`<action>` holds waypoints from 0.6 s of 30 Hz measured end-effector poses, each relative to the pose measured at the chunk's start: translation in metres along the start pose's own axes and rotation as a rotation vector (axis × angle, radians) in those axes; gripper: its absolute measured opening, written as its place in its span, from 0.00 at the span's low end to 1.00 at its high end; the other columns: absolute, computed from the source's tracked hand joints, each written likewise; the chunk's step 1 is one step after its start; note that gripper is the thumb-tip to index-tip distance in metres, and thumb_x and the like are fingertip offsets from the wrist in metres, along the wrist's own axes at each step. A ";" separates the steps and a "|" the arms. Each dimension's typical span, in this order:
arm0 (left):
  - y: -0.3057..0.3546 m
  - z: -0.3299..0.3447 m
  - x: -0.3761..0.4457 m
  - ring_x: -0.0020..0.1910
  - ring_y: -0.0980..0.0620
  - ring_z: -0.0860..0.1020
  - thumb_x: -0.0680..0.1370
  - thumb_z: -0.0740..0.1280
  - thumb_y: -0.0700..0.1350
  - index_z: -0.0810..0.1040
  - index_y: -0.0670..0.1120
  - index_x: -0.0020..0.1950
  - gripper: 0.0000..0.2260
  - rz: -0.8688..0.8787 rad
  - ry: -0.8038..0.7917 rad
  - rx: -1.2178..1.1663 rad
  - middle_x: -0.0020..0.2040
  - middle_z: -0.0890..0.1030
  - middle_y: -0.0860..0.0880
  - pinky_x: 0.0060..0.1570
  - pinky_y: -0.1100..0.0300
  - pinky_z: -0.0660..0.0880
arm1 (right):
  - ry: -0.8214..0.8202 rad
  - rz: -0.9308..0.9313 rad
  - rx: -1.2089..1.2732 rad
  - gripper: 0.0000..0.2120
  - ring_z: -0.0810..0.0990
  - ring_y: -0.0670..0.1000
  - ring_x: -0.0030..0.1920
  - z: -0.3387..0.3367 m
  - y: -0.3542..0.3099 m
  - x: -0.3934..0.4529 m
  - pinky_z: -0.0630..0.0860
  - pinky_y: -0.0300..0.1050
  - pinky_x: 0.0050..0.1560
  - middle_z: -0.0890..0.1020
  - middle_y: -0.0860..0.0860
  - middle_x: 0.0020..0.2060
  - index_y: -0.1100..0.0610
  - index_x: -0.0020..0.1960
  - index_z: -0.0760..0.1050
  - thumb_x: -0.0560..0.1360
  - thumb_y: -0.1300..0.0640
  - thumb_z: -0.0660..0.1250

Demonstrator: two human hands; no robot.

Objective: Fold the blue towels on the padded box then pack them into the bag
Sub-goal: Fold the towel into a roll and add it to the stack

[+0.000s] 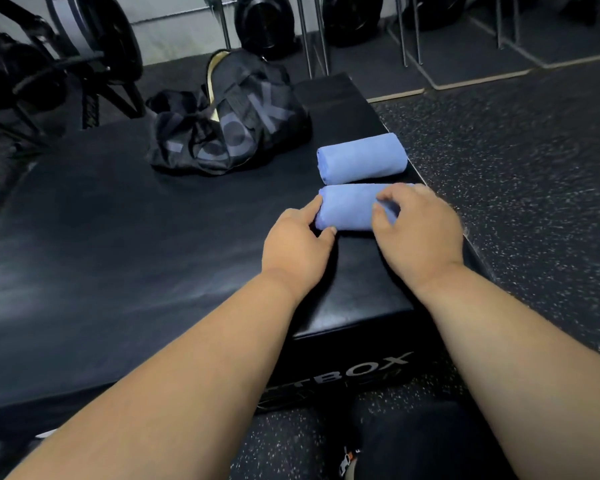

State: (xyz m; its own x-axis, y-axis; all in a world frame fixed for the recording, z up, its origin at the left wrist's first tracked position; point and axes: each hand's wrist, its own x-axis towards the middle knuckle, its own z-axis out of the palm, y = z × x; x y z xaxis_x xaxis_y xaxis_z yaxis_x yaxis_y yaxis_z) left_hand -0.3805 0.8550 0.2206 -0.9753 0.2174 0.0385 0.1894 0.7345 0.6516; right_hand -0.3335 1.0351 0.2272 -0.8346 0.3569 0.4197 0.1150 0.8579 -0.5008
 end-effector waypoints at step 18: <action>0.016 0.016 0.019 0.51 0.57 0.76 0.85 0.62 0.55 0.73 0.61 0.75 0.18 -0.017 0.085 -0.033 0.56 0.81 0.56 0.54 0.56 0.76 | -0.047 -0.005 -0.030 0.21 0.82 0.63 0.54 0.017 0.007 0.012 0.79 0.57 0.56 0.85 0.57 0.51 0.51 0.68 0.81 0.77 0.48 0.68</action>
State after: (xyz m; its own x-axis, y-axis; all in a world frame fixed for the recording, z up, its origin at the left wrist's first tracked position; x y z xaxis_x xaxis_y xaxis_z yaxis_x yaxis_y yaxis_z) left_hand -0.3946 0.8813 0.2200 -0.9847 0.1490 0.0905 0.1706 0.7158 0.6771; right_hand -0.3513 1.0390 0.2160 -0.8595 0.3352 0.3859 0.1260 0.8706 -0.4755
